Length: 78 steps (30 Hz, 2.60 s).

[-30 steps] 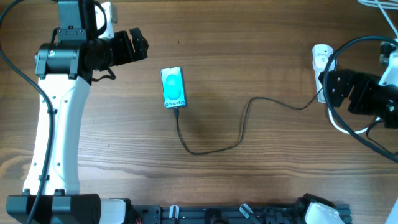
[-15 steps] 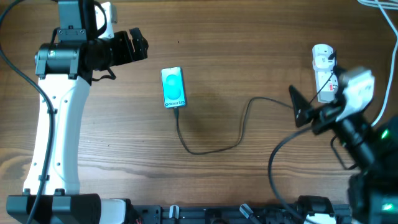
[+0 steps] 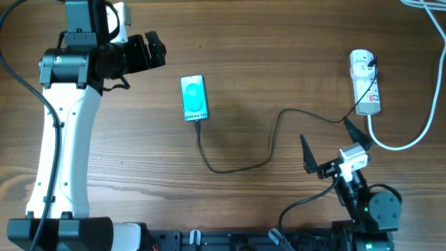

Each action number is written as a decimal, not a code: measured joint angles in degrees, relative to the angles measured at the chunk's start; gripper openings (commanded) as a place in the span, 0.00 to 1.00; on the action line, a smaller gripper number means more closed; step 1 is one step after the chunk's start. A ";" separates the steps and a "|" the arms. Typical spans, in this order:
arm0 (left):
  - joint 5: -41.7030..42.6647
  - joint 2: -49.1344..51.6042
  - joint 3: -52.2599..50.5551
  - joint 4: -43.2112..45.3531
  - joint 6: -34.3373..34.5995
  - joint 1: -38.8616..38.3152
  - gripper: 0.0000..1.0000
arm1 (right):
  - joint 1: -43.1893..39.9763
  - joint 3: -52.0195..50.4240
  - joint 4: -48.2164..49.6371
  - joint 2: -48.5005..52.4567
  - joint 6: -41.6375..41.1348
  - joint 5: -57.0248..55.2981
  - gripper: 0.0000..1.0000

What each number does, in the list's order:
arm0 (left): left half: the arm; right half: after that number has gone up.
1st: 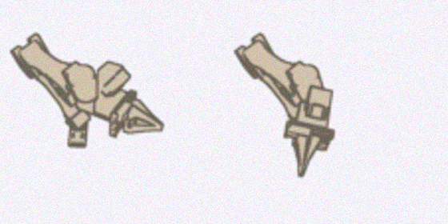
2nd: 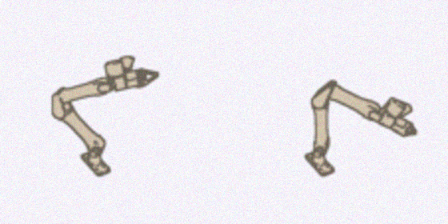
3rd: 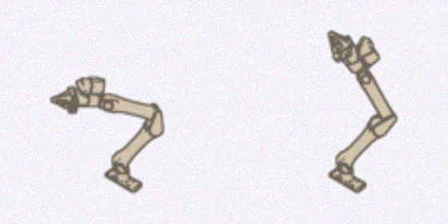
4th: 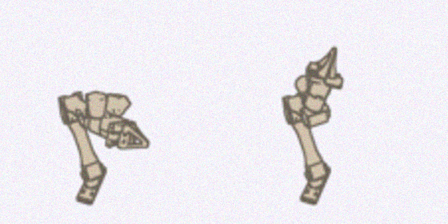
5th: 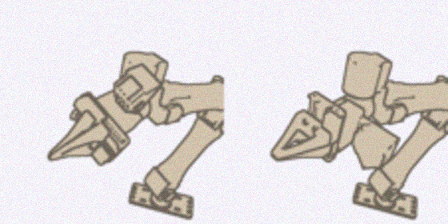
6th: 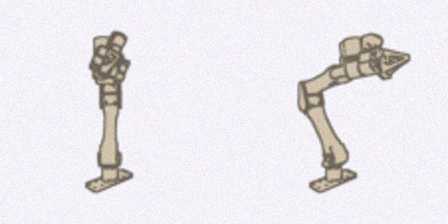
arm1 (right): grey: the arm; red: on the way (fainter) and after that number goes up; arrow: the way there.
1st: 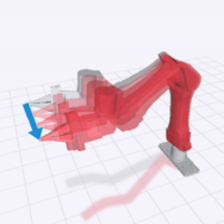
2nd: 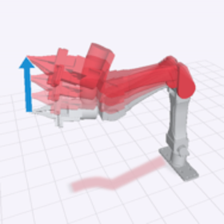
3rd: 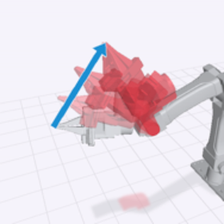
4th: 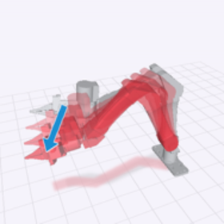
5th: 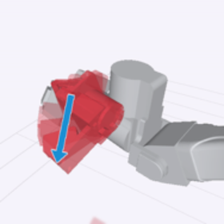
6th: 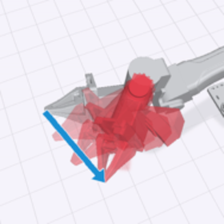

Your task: Plug charger to phone and switch on socket

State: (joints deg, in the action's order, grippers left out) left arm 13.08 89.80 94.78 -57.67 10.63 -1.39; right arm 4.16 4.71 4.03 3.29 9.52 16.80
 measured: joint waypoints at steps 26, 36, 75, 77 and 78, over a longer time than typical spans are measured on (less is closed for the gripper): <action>0.00 0.00 0.00 0.00 0.00 0.00 1.00 | 0.00 -4.26 -2.97 -2.14 -1.14 -1.95 1.00; -1.51 -0.02 0.00 -2.34 -0.02 0.00 1.00 | 0.00 -4.26 -2.97 -2.14 -1.14 -2.08 1.00; -5.99 -86.53 -94.09 53.92 -14.36 -0.85 1.00 | 0.00 -4.28 -3.10 -2.56 -1.33 -2.32 1.00; -6.23 -87.60 -94.09 53.92 -14.23 -0.85 1.00 | 0.00 -4.28 -3.10 -2.56 -1.33 -2.32 1.00; -6.29 -88.06 -94.09 53.92 -14.21 -0.85 1.00 | 0.00 -4.28 -3.13 -2.56 -1.33 -2.32 1.00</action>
State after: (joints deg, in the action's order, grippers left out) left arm 6.79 1.74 0.69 -3.75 -3.57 -2.24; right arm 4.16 0.43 0.91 0.73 8.19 14.48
